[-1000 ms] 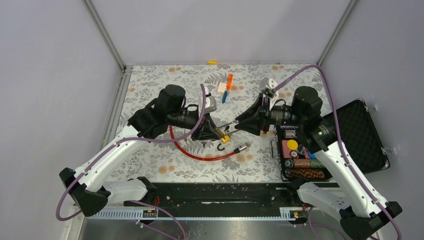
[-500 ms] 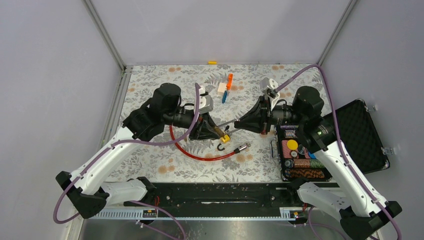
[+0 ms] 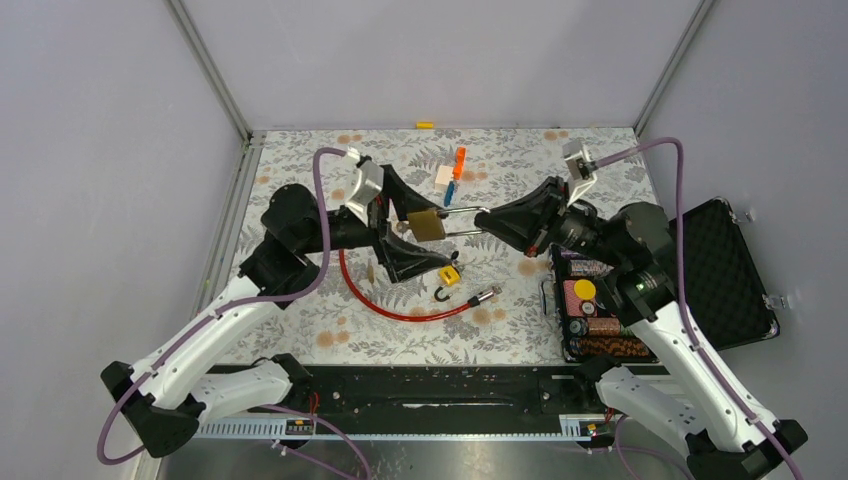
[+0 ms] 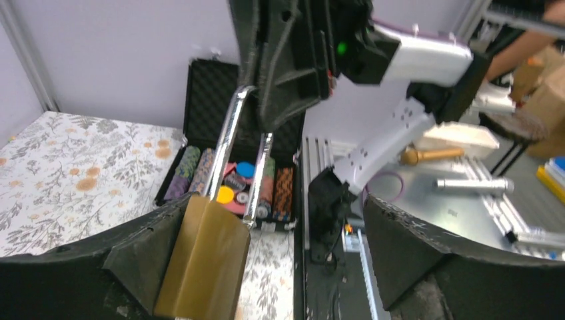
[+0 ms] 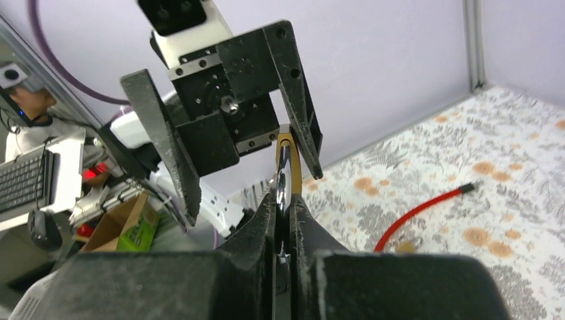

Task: Lock with the key
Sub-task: Lock the lock.

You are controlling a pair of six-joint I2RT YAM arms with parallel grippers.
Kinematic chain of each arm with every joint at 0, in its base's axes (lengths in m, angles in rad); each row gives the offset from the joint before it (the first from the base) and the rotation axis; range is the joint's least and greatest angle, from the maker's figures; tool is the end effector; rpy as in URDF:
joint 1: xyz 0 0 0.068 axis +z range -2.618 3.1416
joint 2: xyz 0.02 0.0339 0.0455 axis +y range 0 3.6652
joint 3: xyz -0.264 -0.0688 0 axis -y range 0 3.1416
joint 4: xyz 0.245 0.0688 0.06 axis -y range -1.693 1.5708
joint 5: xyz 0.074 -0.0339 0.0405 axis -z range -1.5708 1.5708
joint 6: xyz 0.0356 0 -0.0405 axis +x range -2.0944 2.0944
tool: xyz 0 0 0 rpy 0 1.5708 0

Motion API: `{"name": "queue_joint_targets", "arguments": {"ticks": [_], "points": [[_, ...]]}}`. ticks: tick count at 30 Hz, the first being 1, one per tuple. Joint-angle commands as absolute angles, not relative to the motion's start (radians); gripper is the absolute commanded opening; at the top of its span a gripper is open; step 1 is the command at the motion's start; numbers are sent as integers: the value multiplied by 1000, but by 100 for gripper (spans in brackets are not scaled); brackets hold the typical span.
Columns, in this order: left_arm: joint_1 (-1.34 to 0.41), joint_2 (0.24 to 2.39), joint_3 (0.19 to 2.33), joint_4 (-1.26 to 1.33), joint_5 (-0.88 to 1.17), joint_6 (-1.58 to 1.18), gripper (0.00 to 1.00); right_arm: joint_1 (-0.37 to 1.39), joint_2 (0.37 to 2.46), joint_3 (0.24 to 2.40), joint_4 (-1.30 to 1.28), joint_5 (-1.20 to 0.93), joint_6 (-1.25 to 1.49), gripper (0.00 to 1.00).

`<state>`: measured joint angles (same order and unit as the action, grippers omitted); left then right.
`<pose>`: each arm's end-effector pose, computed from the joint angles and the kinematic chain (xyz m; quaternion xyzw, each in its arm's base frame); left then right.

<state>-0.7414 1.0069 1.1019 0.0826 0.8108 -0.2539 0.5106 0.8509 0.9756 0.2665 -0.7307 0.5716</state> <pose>0.1405 -0.1636 0.4370 0.4359 0.4992 -0.5588 0.4986 0.1406 0.1060 0.4403 -0.2809 0.5283 0.5701 0.5630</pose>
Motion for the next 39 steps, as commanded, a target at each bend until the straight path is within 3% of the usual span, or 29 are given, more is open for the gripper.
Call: {"name": "queue_joint_targets", "arguments": {"ticks": [1,8,12,16,21,26,30,35,39], "points": [[-744,1006,1102,319,663,-499,87,508,797,991,490,-586,644,0],[-660,1080,1147,377,711,-751,64,508,759,972,514,-521,665,0],[-626,1118,1105,586,802,-899,41,508,760,978,513,-521,675,0],[-618,1141,1106,609,833,-917,20,508,767,981,505,-519,685,0],[-617,1139,1103,613,851,-912,1,508,779,984,490,-511,685,0],[-617,1134,1103,596,851,-906,0,508,811,998,477,-547,687,1],[-615,1127,1114,555,838,-882,0,508,849,1027,428,-624,678,25],[-606,1103,1167,311,773,-737,0,508,849,1114,180,-651,570,54],[-584,1103,1178,288,786,-743,0,507,863,1166,13,-695,497,70]]}}
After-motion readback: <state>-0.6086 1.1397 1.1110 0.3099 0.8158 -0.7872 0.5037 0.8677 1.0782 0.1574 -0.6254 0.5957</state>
